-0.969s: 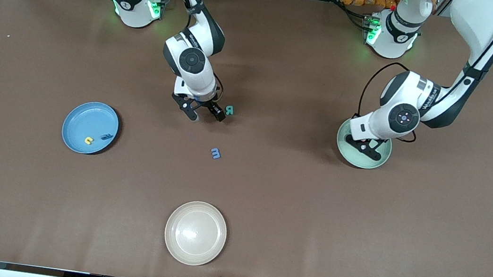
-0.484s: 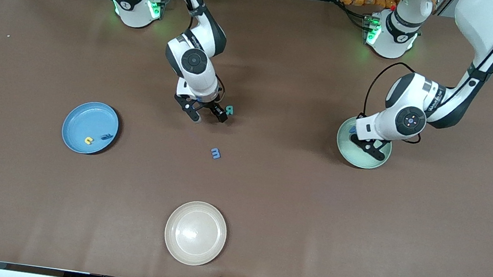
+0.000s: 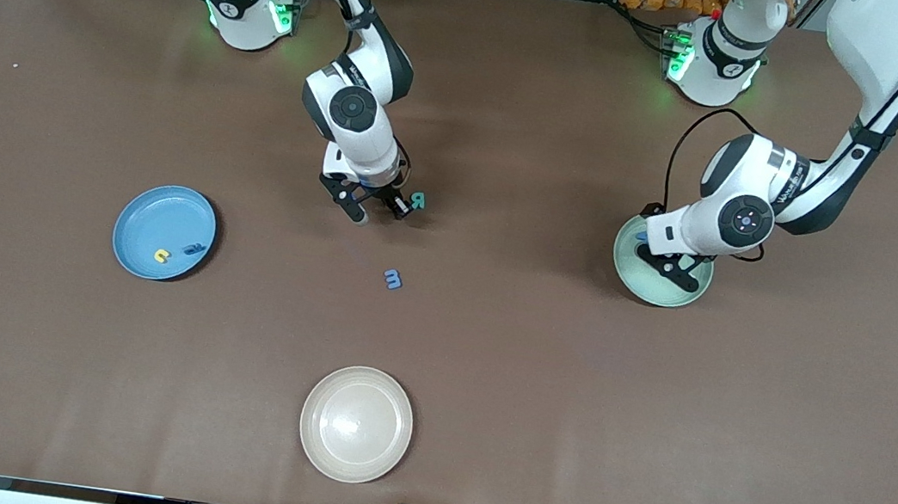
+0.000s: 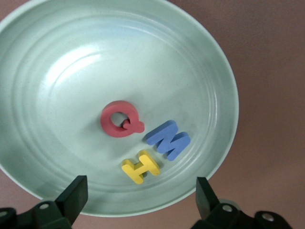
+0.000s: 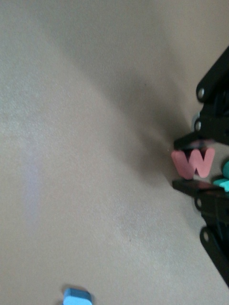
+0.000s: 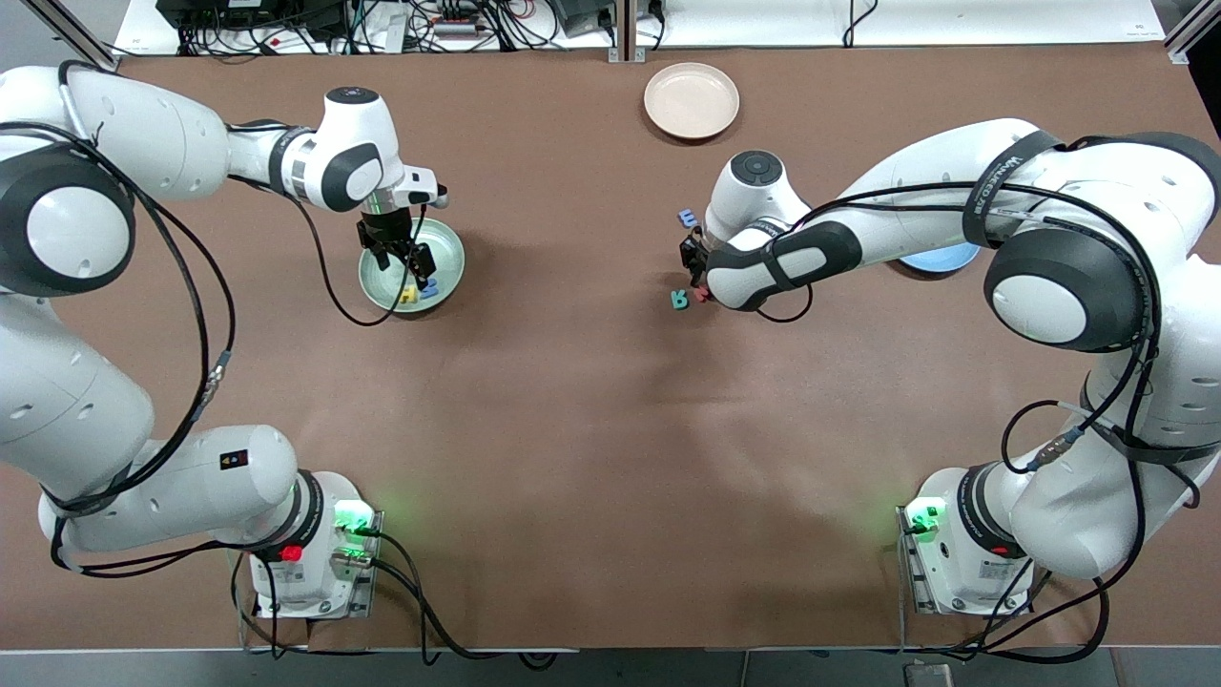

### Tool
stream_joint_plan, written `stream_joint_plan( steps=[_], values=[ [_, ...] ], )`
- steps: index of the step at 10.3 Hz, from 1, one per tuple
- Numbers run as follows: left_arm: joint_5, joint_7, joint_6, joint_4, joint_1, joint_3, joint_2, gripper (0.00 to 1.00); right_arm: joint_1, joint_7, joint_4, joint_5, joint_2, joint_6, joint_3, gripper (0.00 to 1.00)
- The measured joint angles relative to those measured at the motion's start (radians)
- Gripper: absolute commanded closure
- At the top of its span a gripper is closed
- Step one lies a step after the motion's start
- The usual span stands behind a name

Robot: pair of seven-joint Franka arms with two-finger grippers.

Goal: Sort upper and lower case letters into plates
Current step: 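Grasp the pink w with the right gripper and lift it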

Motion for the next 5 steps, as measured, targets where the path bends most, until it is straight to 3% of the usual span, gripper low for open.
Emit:
stream_joint_plan(
  steps=[5],
  values=[
    [-0.066,-0.196,0.008,0.054,-0.057,-0.088,0.005,0.00,0.005,-0.002,0.005,0.000,-0.002,0.003,-0.006,1.00]
  ],
)
